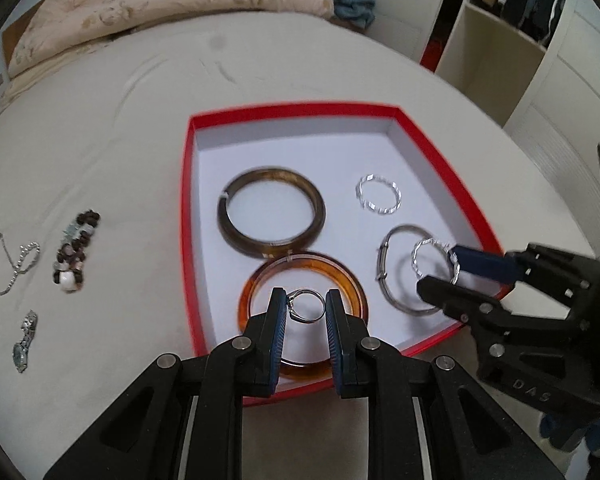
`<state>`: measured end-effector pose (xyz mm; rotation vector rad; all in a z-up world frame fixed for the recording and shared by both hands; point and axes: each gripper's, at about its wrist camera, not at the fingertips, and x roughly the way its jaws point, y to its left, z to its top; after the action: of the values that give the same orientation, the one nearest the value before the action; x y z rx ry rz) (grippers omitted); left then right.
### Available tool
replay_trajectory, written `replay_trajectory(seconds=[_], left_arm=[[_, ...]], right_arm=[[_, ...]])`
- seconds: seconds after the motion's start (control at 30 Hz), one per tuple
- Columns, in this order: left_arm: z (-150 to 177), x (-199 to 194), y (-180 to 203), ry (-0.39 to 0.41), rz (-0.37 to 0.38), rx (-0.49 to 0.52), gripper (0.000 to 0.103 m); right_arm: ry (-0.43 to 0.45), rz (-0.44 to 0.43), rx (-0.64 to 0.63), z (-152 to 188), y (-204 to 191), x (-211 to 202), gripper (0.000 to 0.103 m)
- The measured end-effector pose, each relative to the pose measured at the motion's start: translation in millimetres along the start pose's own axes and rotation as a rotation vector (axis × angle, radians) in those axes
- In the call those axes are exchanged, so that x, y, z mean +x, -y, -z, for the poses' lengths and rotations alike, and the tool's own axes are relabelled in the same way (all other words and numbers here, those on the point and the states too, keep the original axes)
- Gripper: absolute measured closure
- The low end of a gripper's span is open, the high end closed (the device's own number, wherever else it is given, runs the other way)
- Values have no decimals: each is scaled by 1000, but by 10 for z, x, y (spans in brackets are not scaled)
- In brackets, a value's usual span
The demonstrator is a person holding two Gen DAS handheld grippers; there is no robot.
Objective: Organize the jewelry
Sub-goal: 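Place the ring and hoop into the red box and open both tools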
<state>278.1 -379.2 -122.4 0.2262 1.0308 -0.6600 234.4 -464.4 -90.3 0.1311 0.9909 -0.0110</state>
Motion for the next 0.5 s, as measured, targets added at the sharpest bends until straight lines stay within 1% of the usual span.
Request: replay_trajectory(seconds=[0.1, 0.23, 0.27, 0.4, 0.5], left_arm=[[24, 87, -26, -23, -14, -8, 83], [31, 109, -45, -21, -34, -16, 83], [34, 103, -48, -22, -34, -17, 82], [55, 27, -59, -16, -25, -27, 71], [73, -83, -53, 0, -22, -34, 68]], right_arm=[[-10, -4, -22, 1, 10, 10, 67], [-21, 7, -47, -8, -3, 22, 67], [-21, 11, -47, -8, -1, 16, 67], [-25, 27, -51, -14, 3, -23, 66], [-22, 43, -56, -16, -7, -90, 66]])
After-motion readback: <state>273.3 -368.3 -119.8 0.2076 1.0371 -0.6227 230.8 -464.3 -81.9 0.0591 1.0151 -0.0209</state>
